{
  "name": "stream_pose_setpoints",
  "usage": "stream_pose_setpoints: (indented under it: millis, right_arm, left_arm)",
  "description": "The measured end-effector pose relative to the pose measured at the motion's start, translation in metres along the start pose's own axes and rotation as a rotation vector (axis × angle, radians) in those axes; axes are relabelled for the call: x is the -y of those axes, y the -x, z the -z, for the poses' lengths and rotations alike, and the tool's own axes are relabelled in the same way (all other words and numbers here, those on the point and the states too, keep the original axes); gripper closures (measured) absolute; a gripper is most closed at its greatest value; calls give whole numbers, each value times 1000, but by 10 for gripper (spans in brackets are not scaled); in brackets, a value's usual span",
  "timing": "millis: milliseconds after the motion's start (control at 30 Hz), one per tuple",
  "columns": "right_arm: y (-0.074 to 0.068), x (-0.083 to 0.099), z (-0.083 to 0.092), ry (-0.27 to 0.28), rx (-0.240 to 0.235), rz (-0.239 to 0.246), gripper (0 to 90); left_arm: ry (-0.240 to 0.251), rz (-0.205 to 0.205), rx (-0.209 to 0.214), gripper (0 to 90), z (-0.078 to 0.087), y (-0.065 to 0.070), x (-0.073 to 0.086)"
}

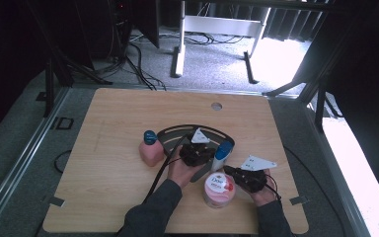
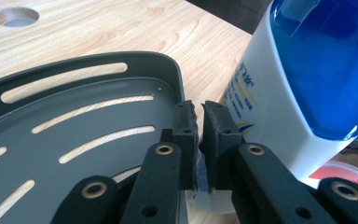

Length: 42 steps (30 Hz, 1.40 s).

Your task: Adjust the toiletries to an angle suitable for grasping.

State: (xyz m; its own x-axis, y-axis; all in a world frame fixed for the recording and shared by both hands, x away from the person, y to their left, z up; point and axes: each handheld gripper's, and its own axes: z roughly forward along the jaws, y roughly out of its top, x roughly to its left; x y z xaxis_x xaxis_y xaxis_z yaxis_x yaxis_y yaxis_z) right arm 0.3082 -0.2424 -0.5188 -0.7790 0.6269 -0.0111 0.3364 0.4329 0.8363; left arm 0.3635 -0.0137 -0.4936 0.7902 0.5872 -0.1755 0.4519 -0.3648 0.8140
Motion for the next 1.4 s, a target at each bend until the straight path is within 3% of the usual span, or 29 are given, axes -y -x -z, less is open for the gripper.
stream_pose_setpoints:
  millis: [400, 600, 933, 1400]
  right_arm:
    - [23, -8, -5, -13, 100, -77, 899]
    - [32, -12, -13, -7, 81, -97, 899]
    - [33, -16, -19, -20, 35, -58, 900]
    - [11, -19, -23, -55, 8, 5, 899]
  left_arm:
    - [7, 15, -7, 888, 5, -1, 6]
    - [-7, 8, 12, 898, 16, -2, 17]
    - [17, -27, 12, 884, 42, 7, 29]
    - [53, -34, 18, 853, 61, 17, 38]
